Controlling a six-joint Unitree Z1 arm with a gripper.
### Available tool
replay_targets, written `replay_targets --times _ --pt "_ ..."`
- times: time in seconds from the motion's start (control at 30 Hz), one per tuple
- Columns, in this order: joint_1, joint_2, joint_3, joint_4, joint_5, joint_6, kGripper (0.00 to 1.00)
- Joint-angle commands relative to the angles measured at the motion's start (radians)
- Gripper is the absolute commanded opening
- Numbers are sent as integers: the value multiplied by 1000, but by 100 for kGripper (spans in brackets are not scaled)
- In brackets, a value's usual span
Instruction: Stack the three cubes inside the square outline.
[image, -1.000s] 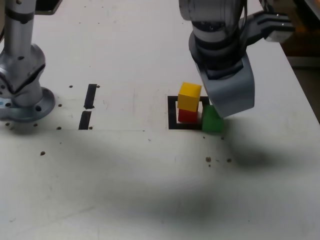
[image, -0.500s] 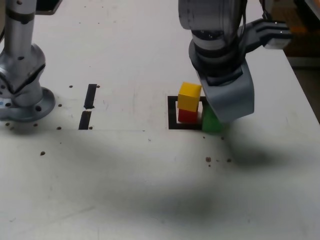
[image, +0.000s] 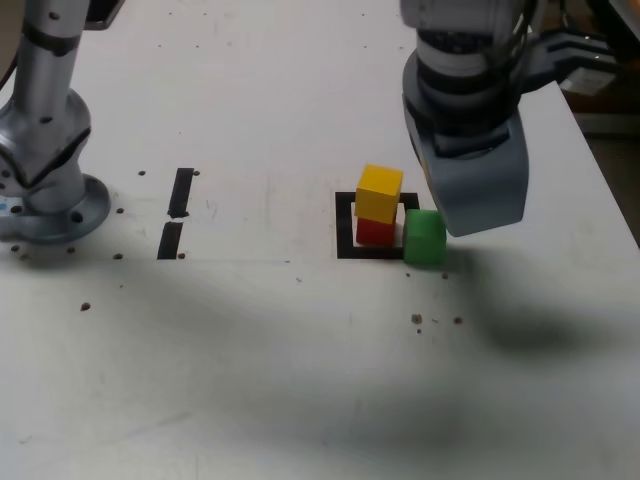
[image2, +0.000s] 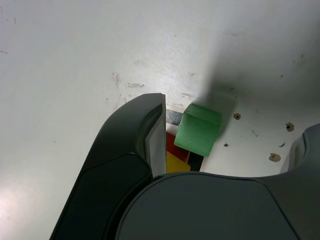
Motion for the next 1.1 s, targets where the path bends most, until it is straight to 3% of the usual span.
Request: replay_targets --times 0.0,0.23,0.37,1.07 --pt "1 17 -32 31 -6 1 89" --pt "-2 75 -78 65 -62 1 89" --pt "-2 96 -75 63 -76 3 89" --pt "87 117 -66 27 -46 70 89"
